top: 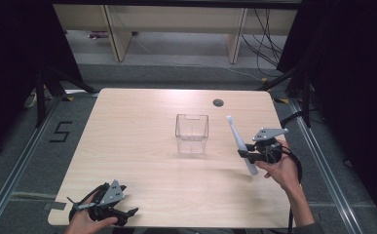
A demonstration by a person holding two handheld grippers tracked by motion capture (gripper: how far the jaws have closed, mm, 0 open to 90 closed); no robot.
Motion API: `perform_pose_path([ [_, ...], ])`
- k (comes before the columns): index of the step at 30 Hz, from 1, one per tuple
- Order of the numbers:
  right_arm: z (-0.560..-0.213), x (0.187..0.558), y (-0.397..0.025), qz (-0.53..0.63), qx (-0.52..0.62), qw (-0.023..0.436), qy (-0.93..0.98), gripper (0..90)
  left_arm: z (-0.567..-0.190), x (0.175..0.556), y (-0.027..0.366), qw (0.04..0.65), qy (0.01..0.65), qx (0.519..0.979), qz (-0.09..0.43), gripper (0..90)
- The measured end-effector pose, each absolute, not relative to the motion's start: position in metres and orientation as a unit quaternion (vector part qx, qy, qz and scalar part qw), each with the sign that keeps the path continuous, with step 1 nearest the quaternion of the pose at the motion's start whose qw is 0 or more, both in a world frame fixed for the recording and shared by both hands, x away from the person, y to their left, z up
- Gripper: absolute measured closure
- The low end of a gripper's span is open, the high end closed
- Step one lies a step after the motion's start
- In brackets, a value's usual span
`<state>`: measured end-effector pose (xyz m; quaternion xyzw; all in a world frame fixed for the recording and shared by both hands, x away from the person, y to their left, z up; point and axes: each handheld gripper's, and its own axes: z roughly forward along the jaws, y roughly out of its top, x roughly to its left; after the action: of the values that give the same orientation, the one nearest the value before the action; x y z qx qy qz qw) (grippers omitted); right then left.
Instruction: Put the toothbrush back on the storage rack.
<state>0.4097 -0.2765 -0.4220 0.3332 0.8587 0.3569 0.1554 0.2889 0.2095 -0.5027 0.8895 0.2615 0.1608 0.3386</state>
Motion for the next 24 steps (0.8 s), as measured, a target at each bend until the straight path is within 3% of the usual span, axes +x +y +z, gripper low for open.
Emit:
perform_pose_path([
  [24, -0.409, 0.422, -0.275, 0.397, 0.343, 0.200, 0.827, 67.1, -0.503, 0.289, 0.209, 0.352, 0.271, 0.881, 0.164, 15.6],
])
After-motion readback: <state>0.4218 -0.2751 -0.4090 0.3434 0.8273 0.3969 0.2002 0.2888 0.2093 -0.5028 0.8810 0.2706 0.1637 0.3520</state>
